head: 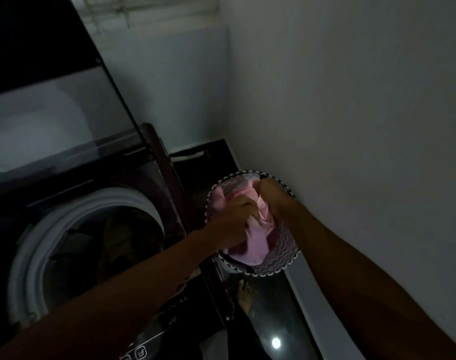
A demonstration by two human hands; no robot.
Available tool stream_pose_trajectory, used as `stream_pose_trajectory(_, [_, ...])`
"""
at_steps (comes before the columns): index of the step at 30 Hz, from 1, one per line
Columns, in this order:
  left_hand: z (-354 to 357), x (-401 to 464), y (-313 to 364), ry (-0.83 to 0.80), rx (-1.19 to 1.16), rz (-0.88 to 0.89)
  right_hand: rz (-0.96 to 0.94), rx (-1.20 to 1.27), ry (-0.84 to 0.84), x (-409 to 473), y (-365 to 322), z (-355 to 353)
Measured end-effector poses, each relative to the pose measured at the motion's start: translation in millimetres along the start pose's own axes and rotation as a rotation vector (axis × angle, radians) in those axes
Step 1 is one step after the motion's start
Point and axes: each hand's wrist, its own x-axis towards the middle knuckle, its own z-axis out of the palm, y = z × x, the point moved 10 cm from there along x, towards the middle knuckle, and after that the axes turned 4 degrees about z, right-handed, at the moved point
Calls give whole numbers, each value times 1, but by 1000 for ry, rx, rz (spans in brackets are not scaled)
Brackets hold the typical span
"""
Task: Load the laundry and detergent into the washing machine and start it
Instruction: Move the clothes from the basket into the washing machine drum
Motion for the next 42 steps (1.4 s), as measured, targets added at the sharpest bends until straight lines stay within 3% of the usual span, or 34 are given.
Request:
stream_pose_trajectory(3, [-23, -16, 28, 108, -45, 172, -12, 221, -79, -17, -17, 0])
stream_pose_trajectory(6, [-58, -39, 15, 399, -302, 97, -43, 484, -104, -27, -24, -4])
stream_pose_trajectory(8, [-73, -50, 1, 505, -293, 15, -94, 522, -128, -37, -35, -1])
stream_pose_trajectory(11, [-63, -39, -26, 366, -425, -136, -101, 558, -236, -53, -50, 18])
stream_pose_trajectory(14, [-54, -35, -24, 236, -529, -162, -157, 558, -214, -56, -65, 25])
stream_pose_trajectory(16, [-60, -40, -23, 265, -501, -185, -136, 615, -222, -61, -68, 25])
stream_pose_trajectory(19, [-98, -64, -25, 430, -392, -215, -162, 720, -444, -72, -85, 37])
stream_pose_trajectory(23, [-167, -117, -3, 671, -323, -195, -206, 586, -618, -92, -106, 51])
stream_pose_trajectory(30, [-271, -227, 0, 1128, -242, -193, -361, 46, -897, -156, -129, 124])
stream_pose_trajectory(32, [-285, -252, -11, 1206, -174, -195, -470, -152, -855, -161, -143, 151])
stream_pose_trajectory(34, [-287, -271, -35, 1206, -138, -260, -623, -307, -702, -163, -165, 176])
stream_pose_trajectory(38, [-262, -313, -91, 1191, -215, -408, -777, -309, -554, -166, -193, 228])
stream_pose_trajectory(42, [-215, -346, -143, 1128, -280, -609, -801, -417, -284, -154, -192, 273])
